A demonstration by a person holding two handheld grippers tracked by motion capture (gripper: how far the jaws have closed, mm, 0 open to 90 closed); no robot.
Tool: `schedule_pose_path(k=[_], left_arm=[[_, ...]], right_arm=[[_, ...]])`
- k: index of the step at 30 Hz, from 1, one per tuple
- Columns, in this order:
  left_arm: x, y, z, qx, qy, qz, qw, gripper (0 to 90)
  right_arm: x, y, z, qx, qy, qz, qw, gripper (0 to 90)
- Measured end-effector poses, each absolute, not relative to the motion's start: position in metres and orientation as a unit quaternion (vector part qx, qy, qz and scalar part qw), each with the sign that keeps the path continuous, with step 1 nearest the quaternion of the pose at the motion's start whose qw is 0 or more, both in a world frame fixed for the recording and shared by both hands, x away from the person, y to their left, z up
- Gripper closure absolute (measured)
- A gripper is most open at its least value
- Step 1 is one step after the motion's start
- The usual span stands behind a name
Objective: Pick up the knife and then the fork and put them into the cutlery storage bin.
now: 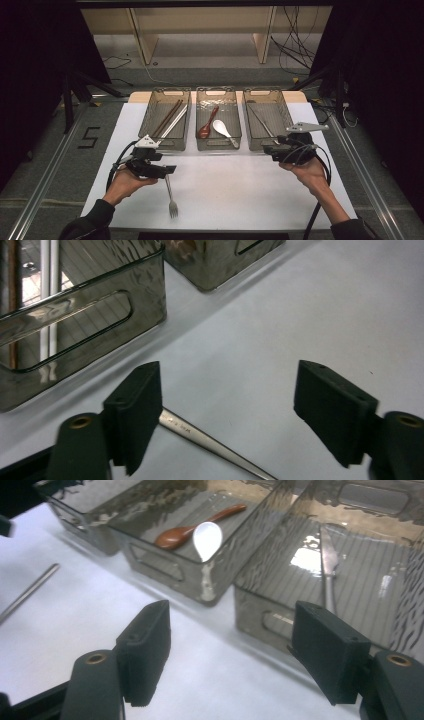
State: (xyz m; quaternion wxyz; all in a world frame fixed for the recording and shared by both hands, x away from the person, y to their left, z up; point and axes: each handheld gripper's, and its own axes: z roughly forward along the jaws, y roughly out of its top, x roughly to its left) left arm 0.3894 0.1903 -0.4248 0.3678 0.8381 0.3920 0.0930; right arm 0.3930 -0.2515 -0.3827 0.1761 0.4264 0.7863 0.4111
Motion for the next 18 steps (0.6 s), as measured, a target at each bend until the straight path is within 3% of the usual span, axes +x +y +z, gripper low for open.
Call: schedule_pose_path(k=[18], left_arm=[[0.41, 0.177, -0.449, 0.884, 0.364, 0.086, 0.282, 83.9]], right_arm=[[0.342, -0.25, -0.396, 0.406, 0.787, 0.437, 0.158, 29.5]])
